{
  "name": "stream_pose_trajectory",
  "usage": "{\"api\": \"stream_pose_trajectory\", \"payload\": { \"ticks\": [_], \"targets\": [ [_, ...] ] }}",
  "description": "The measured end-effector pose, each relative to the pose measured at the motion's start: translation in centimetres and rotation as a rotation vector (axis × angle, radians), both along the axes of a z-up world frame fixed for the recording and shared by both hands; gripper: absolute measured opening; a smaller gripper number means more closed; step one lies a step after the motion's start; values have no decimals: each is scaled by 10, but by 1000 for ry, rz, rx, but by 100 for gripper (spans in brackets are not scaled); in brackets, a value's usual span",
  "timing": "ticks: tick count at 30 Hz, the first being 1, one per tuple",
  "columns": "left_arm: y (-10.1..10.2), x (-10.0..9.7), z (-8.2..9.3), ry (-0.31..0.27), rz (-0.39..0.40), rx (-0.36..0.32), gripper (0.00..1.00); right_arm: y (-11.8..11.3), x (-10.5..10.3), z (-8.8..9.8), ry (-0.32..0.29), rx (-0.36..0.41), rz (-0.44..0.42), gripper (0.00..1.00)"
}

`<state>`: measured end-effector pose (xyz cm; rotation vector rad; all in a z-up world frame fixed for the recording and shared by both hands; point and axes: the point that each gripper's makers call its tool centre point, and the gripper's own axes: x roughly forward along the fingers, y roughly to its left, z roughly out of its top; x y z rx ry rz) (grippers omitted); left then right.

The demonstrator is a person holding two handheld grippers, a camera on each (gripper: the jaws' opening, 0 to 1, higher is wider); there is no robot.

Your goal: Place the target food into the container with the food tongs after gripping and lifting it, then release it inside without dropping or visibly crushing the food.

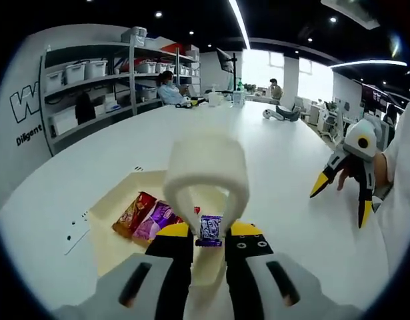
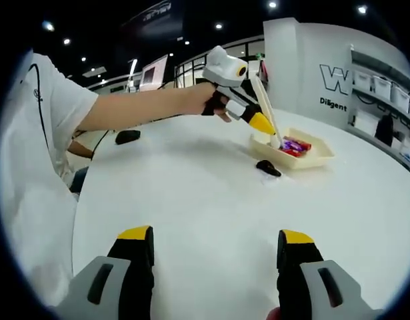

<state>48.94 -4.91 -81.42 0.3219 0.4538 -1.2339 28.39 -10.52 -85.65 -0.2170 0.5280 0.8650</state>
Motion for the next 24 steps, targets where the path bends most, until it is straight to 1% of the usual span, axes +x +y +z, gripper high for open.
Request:
{"api": "stream_pose_trajectory", "payload": {
  "ticks": [10, 24],
  "targets": [
    [3, 6, -8, 3, -10, 26, 17, 0, 0, 0, 1, -1, -2, 73],
    [2, 6, -15, -9, -24, 55, 17, -1, -1, 0, 1, -2, -5, 73]
  ]
}}
